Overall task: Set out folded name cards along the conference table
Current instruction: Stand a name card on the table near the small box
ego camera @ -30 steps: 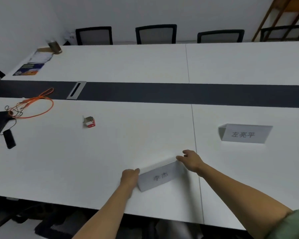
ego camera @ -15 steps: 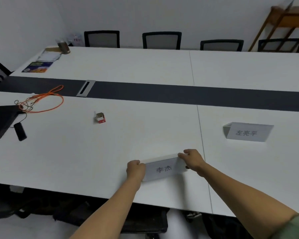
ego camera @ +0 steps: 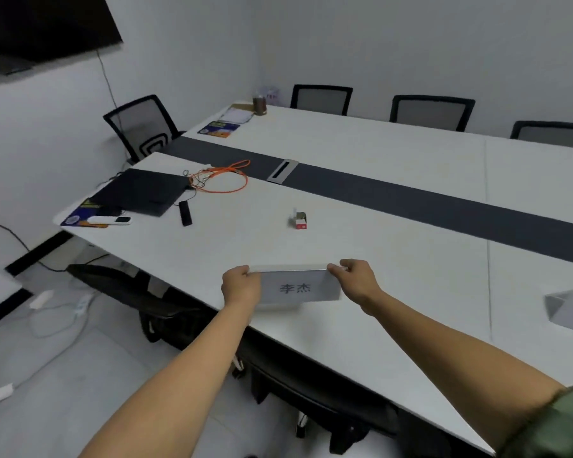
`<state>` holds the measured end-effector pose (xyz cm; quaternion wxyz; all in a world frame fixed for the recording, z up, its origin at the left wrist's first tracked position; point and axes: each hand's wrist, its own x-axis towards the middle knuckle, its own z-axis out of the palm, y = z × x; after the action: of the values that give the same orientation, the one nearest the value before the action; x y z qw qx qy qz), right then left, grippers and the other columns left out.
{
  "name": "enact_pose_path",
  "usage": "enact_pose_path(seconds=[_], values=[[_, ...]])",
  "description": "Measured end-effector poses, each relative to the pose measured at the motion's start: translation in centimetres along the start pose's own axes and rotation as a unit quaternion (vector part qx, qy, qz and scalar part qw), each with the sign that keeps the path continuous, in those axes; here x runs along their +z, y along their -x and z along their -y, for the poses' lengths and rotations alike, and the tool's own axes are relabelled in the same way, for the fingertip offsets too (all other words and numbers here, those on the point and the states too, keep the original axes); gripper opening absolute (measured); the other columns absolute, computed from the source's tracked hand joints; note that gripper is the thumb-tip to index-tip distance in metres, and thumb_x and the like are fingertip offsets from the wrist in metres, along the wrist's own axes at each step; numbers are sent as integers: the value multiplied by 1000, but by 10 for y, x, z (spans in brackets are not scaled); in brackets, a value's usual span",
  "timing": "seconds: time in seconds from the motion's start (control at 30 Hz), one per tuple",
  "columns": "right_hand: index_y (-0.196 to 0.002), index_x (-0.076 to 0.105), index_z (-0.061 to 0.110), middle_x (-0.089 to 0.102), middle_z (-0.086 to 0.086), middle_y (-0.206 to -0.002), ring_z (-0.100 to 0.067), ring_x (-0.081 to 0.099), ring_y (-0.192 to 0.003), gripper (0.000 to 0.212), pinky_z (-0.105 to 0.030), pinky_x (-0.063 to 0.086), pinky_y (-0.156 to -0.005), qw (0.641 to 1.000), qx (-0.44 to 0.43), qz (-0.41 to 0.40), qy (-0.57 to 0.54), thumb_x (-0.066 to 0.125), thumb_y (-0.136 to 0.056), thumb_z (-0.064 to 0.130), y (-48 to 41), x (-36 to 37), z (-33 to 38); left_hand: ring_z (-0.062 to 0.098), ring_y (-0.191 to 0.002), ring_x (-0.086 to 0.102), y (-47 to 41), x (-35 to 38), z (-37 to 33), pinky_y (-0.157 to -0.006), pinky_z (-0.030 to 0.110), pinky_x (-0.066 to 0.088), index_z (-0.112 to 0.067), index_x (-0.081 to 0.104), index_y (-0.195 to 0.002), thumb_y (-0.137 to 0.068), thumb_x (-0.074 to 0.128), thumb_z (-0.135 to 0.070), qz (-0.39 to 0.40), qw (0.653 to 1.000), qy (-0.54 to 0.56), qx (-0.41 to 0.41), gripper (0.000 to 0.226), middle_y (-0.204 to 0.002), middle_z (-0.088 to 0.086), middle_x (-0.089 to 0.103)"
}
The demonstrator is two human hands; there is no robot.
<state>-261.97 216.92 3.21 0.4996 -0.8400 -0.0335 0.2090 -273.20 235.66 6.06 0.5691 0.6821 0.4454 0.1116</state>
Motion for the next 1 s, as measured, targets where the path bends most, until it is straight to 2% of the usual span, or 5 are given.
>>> enact_pose_path(seconds=[0.17, 0.23, 0.33, 0.47, 1.0], values=[[-143, 41, -2, 48, -15, -145, -32, 49, -129, 65, -31, 41, -89, 1000, -12, 13, -16, 59, -94, 37, -15, 83, 53, 21, -98, 52, -56, -70, 9, -87, 26, 43, -11, 68, -105, -92, 57, -9, -74, 996, 48, 11, 17, -92, -2, 59], [-141, 44, -3, 49, -15, -144, -32, 49, -128, 64, -32, 41, -91, 1000, -11, -3, -20, 60, -93, 36, -27, 119, 70, 24, -109, 57, -85, -95, 13, -101, 29, 42, 0, 62, -125, -93, 58, -12, -81, 995, 59, 5, 34, -108, 3, 64], [-135, 51, -4, 54, -15, -140, -31, 52, -124, 60, -35, 43, -95, 999, 5, -28, -37, 65, -91, 34, -45, 172, 90, 21, -103, 56, -135, -126, 22, -98, 25, 39, -1, 63, -114, -95, 56, -10, -53, 998, 43, 16, 22, -94, -3, 61], [-127, 59, -3, 61, -15, -130, -30, 57, -116, 57, -34, 45, -89, 994, 56, -61, -68, 72, -85, 34, -67, 237, 108, 26, -132, 47, -202, -161, 33, -112, 36, 37, -3, 45, -142, -97, 53, -14, -10, 1000, -12, 15, 47, -141, 10, 52], [-98, 69, -2, 67, -10, -96, -32, 58, -95, 22, -30, 48, -79, 965, 199, -109, -135, 68, -88, 18, -156, 333, 106, 33, -125, 52, -355, -166, 57, -105, 47, 44, -5, 42, -141, -95, 48, -20, 117, 975, -181, -61, 49, -140, 14, 50]])
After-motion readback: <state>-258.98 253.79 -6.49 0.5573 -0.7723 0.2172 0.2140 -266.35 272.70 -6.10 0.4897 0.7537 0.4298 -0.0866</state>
